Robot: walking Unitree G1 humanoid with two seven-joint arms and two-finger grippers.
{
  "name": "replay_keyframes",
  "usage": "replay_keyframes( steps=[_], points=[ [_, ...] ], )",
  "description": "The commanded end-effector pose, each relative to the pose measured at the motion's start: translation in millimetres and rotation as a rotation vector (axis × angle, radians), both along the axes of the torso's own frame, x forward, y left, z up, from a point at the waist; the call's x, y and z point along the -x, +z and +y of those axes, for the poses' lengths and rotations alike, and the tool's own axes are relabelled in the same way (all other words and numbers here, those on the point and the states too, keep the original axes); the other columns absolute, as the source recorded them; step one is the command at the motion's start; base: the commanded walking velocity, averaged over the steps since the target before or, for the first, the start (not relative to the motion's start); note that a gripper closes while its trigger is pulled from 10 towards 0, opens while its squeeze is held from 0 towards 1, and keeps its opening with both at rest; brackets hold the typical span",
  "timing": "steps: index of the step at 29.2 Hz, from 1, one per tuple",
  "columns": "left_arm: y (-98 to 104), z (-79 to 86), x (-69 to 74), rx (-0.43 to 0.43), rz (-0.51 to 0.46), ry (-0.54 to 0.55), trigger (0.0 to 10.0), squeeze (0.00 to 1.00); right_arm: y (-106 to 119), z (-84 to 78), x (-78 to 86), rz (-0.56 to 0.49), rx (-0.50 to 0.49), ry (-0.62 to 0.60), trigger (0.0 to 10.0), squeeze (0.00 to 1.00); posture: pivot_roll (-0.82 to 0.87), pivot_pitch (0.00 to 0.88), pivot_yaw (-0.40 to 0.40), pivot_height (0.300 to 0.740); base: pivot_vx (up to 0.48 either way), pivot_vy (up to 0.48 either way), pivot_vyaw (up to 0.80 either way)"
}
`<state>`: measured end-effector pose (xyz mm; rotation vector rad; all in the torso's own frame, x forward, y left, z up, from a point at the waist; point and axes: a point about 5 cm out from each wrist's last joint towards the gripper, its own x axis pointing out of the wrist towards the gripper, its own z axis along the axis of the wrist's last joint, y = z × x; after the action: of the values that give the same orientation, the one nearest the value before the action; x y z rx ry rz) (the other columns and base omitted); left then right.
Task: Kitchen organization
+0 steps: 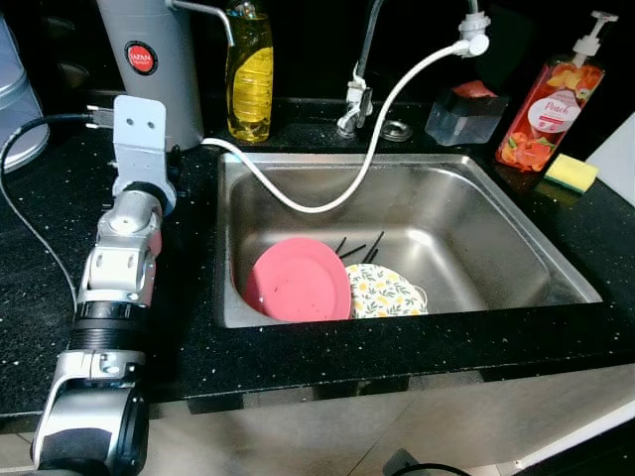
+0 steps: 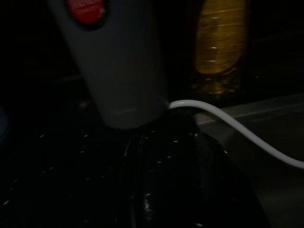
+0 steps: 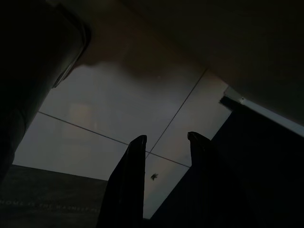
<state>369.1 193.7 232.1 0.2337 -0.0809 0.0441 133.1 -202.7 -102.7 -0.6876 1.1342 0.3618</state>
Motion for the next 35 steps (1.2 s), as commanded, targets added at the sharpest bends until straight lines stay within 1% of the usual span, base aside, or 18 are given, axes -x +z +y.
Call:
replay_keyframes(
  steps=[1,6,9,14,19,25,30,32,35],
  points=[
    [-1.0,-5.1,-1.2,-0.023,-0.001,-0.013,10.0,0.00,-0.7,-3.9,3.7,0.017,0.006,-0.007,10.0,0.00,0.18,0.000,-0.079,0.740,0.000,0.000,0.00],
    [-0.2,-6.1,-2.5,-0.008,-0.002,-0.017,10.0,0.00,-1.4,-7.0,7.8,0.022,0.025,0.016,10.0,0.00,0.18,0.000,-0.082,0.740,0.000,0.000,0.00],
    [0.0,-4.0,-2.8,0.022,-0.005,-0.010,10.0,0.00,-2.3,-9.3,12.1,0.036,0.030,0.019,10.0,0.00,0.18,0.000,-0.082,0.740,0.000,0.000,0.00],
    [0.6,-3.7,-3.2,-0.004,-0.006,0.003,10.0,0.00,-1.9,-11.4,12.1,0.032,0.039,0.019,10.0,0.00,0.18,0.000,-0.077,0.740,0.000,0.000,0.00],
    [0.4,-4.6,-3.8,0.007,0.000,-0.004,10.0,0.00,-2.6,-9.3,13.2,0.036,0.032,0.027,10.0,0.00,0.18,0.000,-0.087,0.740,0.000,0.000,0.00],
    [0.7,-6.9,-3.7,0.005,-0.002,-0.004,10.0,0.00,-2.4,-9.5,12.9,0.043,0.035,0.053,10.0,0.00,0.20,0.000,-0.101,0.740,0.000,0.000,0.00],
    [1.8,-10.2,-4.4,0.002,-0.007,-0.007,10.0,0.00,-0.5,-12.1,8.1,0.035,0.041,0.050,10.0,0.00,0.21,0.000,-0.111,0.740,0.000,0.000,0.00],
    [2.0,-11.4,-4.6,0.004,-0.008,-0.008,10.0,0.00,-0.4,-11.4,7.2,0.035,0.040,0.054,10.0,0.00,0.22,0.000,-0.116,0.740,0.000,0.000,0.00],
    [2.3,-13.7,-4.2,0.007,-0.011,-0.010,10.0,0.00,-1.2,-5.0,6.1,0.038,0.031,0.085,10.0,0.00,0.23,0.000,-0.118,0.740,0.000,0.000,0.00]
  ],
)
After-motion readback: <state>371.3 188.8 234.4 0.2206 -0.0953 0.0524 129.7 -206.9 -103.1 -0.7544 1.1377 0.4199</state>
